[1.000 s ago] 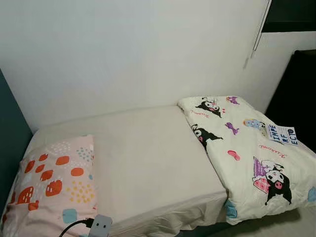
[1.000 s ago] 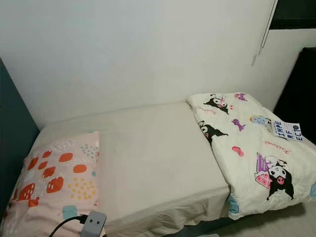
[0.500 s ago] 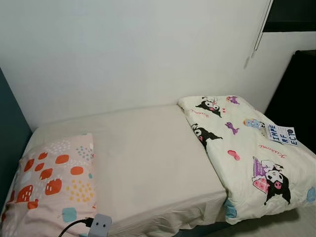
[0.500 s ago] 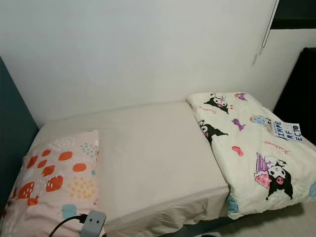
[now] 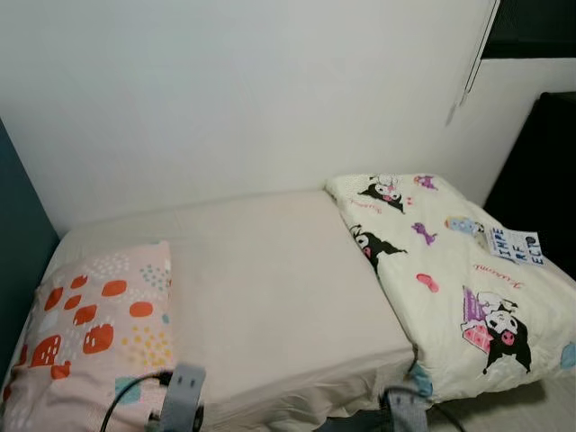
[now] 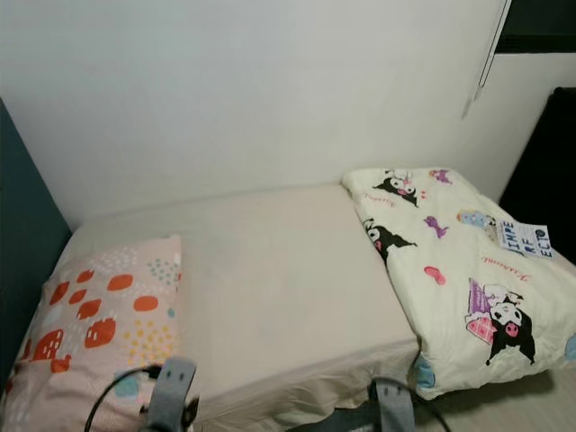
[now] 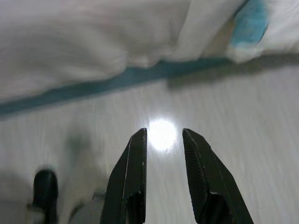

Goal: Clean up the room

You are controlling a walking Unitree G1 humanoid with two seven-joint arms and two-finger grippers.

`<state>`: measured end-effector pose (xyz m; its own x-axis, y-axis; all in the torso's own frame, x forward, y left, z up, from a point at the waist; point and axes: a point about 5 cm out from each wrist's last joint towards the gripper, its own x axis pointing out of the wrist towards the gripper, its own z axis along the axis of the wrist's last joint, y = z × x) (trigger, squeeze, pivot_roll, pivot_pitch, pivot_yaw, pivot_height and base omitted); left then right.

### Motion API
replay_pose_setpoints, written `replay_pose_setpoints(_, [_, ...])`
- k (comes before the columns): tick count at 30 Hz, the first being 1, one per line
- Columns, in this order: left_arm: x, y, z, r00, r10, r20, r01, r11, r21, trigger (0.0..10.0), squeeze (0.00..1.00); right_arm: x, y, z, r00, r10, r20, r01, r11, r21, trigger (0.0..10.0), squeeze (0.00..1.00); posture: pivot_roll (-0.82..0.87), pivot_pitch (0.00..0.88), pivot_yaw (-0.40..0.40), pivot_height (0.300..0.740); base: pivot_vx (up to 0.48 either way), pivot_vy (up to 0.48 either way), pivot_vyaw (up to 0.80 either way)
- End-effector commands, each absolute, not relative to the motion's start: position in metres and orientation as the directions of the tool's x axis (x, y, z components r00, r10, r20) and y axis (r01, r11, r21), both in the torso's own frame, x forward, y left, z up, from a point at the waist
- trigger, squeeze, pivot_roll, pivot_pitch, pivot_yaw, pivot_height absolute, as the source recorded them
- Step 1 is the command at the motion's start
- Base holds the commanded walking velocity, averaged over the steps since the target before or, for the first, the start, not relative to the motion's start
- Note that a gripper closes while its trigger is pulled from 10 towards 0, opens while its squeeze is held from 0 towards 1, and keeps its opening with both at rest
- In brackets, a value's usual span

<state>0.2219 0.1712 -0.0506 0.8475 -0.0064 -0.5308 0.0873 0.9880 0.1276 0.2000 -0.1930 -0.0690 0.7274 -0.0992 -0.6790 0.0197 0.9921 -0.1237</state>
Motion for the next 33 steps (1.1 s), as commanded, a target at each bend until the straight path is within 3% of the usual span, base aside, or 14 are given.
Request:
replay_pose_setpoints(1, [0.201,0.176,-0.062,0.817,-0.007,-0.577,0.108,0.984,0.142,10.0,0.00,0.183,-0.192,-0.078,0.695,-0.102,-0.712,0.019,0.992,-0.124,10.0,0.00,0.02,0.066,-0.031,0.740,0.000,0.000,0.00])
replay_pose_setpoints(5, [0.198,0.177,-0.064,0.811,-0.009,-0.584,0.116,0.983,0.145,10.0,0.00,0.182,-0.193,-0.078,0.692,-0.106,-0.714,0.022,0.992,-0.126,10.0,0.00,0.02,0.066,-0.031,0.740,0.000,0.000,0.00])
replay_pose_setpoints(15, [0.231,0.169,-0.046,0.855,-0.015,-0.519,0.095,0.987,0.128,10.0,0.00,0.214,-0.193,-0.062,0.746,-0.103,-0.658,0.029,0.992,-0.123,10.0,0.00,0.03,0.057,-0.034,0.740,0.000,0.000,0.00])
replay_pose_setpoints(33, [0.221,0.167,-0.052,0.847,-0.016,-0.531,0.091,0.989,0.116,10.0,0.00,0.196,-0.181,-0.071,0.746,-0.046,-0.665,0.071,0.997,0.011,10.0,0.00,0.02,0.065,-0.031,0.740,0.000,0.000,0.00])
